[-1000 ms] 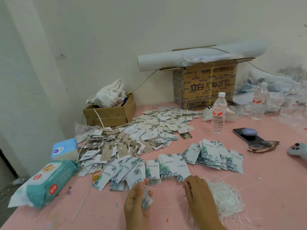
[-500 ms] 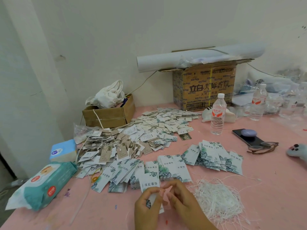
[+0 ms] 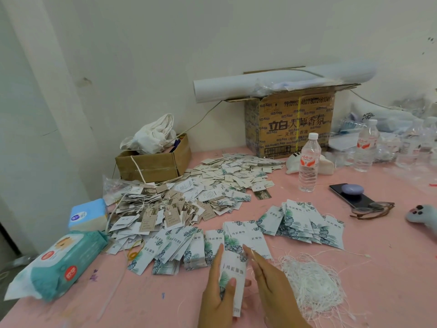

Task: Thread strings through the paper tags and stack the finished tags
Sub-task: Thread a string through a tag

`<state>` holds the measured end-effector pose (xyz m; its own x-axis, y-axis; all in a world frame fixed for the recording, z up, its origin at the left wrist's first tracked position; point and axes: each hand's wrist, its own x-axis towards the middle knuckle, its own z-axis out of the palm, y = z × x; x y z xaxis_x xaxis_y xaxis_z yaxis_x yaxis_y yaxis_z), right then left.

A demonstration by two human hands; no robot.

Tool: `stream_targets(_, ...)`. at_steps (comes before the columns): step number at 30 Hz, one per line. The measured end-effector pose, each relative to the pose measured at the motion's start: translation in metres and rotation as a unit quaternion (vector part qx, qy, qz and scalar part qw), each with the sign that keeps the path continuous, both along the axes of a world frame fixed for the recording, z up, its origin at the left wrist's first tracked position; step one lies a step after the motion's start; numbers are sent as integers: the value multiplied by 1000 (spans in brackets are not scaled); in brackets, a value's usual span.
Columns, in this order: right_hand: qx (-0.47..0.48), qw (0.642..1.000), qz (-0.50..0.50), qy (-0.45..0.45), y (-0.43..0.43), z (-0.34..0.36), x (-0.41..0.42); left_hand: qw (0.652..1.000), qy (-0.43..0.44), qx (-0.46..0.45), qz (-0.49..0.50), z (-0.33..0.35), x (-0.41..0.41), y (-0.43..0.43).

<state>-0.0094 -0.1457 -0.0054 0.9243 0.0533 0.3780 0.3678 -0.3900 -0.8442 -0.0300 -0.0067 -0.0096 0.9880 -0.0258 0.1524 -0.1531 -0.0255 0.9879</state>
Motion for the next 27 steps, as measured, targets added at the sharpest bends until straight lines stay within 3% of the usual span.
stream_targets(6,75,997,23,24,5,-4,-1,1000,5,15,-12,-3,0,-2)
stream_targets(13,21,999,21,19,5,-1,-4,999,1,38,-10,-8,1,-2)
stream_targets(19,122,991,-40,24,1,2,-3,999,-10,46,-3,-8,2,2)
stream_targets(27,86,996,-6,20,5,5,-6,995,-62,72,24,-5,2,0)
